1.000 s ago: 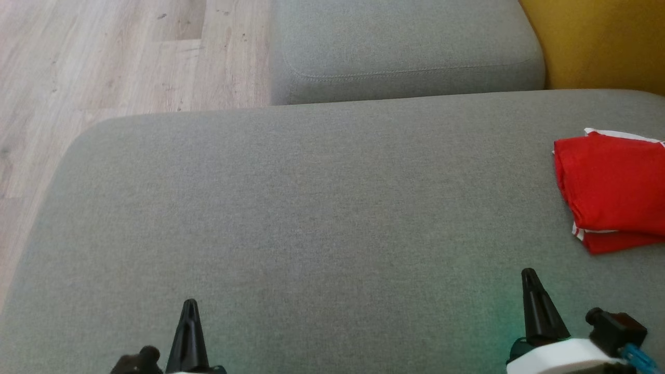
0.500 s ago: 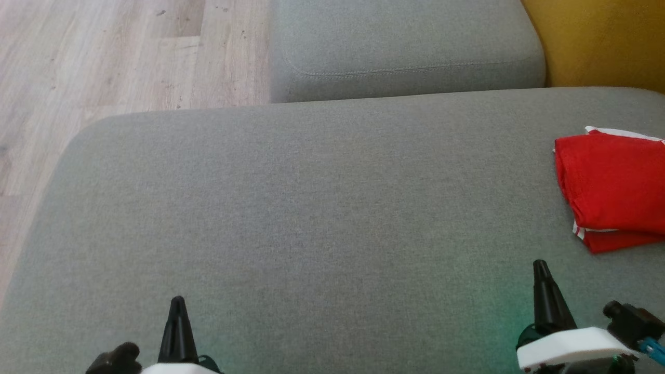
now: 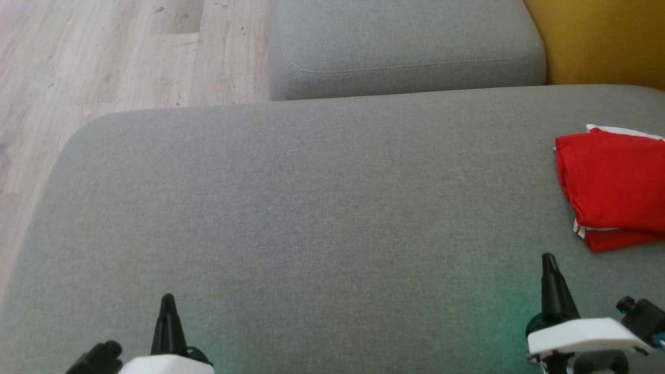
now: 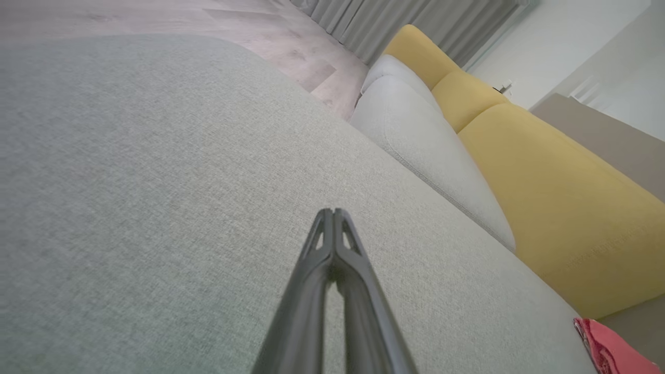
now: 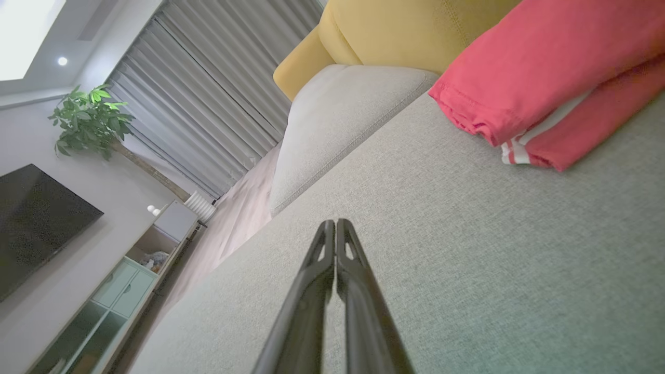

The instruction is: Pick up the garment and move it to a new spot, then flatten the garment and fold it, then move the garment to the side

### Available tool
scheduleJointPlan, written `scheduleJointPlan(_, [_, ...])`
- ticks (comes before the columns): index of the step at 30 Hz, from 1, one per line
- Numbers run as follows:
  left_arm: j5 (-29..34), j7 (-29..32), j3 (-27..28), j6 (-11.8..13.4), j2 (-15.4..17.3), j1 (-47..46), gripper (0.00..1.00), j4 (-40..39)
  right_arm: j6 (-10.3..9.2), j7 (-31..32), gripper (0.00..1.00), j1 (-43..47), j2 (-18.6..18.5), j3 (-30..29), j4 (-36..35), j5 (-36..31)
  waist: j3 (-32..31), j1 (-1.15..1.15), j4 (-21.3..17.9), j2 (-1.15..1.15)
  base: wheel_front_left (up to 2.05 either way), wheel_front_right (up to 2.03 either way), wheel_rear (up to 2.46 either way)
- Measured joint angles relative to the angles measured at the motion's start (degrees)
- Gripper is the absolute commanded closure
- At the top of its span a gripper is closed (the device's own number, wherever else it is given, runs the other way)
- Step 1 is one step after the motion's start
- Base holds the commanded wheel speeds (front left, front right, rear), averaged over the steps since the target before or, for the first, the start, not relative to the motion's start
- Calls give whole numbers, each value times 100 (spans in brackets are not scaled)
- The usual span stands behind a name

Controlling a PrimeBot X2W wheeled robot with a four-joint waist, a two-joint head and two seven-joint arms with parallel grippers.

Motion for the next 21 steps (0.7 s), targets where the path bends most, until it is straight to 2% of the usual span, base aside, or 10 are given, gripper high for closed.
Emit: scheduleJointPlan(21, [-1328,311,215,-207,23,-227,100,15,0,310,100,-192,-10,-167,13,1393,53,0,-5,0,0,0,0])
